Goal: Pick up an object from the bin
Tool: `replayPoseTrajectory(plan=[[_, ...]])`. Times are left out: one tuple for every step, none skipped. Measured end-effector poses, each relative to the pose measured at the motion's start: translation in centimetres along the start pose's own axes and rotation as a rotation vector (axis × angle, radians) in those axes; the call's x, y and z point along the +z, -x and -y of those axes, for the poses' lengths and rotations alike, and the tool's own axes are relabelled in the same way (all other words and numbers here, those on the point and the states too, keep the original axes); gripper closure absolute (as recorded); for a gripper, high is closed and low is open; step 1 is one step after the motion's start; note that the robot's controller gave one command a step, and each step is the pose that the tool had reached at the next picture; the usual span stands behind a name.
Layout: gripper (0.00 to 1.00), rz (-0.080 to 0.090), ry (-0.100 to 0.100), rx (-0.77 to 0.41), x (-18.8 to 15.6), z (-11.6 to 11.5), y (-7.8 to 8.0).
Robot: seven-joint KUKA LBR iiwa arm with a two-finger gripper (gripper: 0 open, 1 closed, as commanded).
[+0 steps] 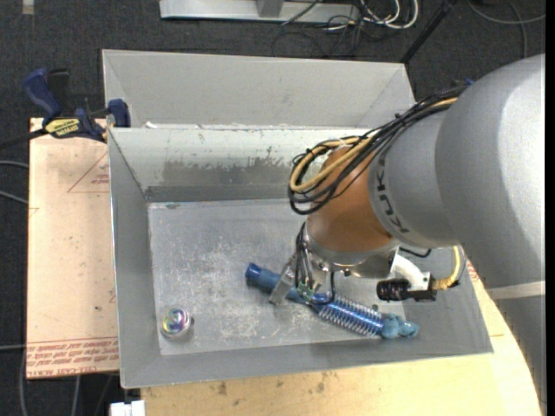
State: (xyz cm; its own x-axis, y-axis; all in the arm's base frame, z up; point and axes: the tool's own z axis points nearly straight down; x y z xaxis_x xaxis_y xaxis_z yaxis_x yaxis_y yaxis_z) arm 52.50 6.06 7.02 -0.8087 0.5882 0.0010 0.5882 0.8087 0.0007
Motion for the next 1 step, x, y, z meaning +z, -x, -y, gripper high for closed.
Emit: replayPoseTrajectory(plan=[[1.0, 0.006, 0.005, 0.0, -14.59, -0.77, -0.51]])
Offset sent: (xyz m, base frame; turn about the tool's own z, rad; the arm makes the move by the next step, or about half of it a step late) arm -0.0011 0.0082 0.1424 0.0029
